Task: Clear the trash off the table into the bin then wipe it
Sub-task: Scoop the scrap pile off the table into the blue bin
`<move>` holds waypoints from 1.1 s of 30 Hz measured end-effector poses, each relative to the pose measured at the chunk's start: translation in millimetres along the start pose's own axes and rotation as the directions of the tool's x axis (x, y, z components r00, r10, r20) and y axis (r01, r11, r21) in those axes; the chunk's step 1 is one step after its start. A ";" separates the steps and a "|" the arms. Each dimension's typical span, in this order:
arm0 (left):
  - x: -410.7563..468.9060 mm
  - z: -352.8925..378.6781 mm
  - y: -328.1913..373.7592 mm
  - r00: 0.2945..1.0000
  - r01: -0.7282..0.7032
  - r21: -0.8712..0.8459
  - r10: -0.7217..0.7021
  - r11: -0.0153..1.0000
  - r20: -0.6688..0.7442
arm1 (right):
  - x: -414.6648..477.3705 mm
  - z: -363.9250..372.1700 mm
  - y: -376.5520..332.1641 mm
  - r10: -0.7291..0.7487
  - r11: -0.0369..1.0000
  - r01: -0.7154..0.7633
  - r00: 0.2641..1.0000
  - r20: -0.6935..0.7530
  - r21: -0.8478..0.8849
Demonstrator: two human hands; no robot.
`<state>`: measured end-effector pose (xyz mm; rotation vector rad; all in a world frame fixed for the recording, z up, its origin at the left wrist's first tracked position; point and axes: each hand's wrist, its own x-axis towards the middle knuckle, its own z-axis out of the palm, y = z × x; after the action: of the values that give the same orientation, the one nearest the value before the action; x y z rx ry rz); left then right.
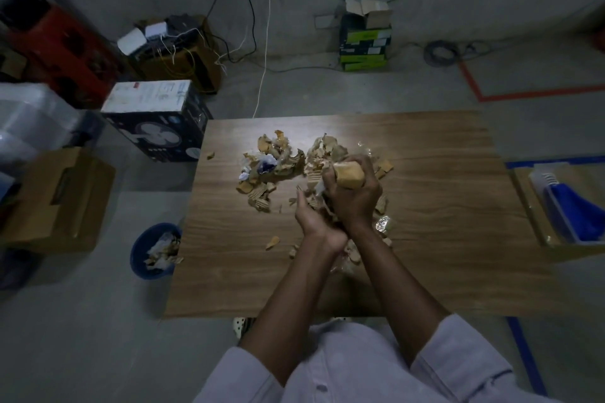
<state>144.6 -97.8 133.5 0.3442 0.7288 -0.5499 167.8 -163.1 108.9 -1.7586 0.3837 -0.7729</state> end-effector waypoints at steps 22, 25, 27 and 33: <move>-6.8 -27.4 101.1 0.798 -0.507 0.205 0.546 0.837 -0.256 | -57.6 76.5 -27.1 0.128 0.951 -0.269 0.792 0.597 0.153; -27.9 -68.6 124.3 0.833 -0.422 0.360 0.513 0.832 -0.210 | -90.0 104.2 -45.6 0.039 0.967 -0.198 0.737 0.675 0.159; -35.6 -91.0 143.5 0.869 -0.386 0.215 0.432 0.897 -0.241 | -112.0 129.7 -56.1 -0.007 0.967 -0.176 0.702 0.712 0.183; -84.8 -138.1 247.8 0.753 -0.600 0.089 0.599 0.795 -0.274 | -171.2 237.8 -84.9 -0.052 0.979 -0.135 0.548 0.835 0.150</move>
<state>163.4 197.4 123.2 0.6366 0.8475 0.1262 191.1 140.8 96.9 -1.7029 -0.3120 0.1476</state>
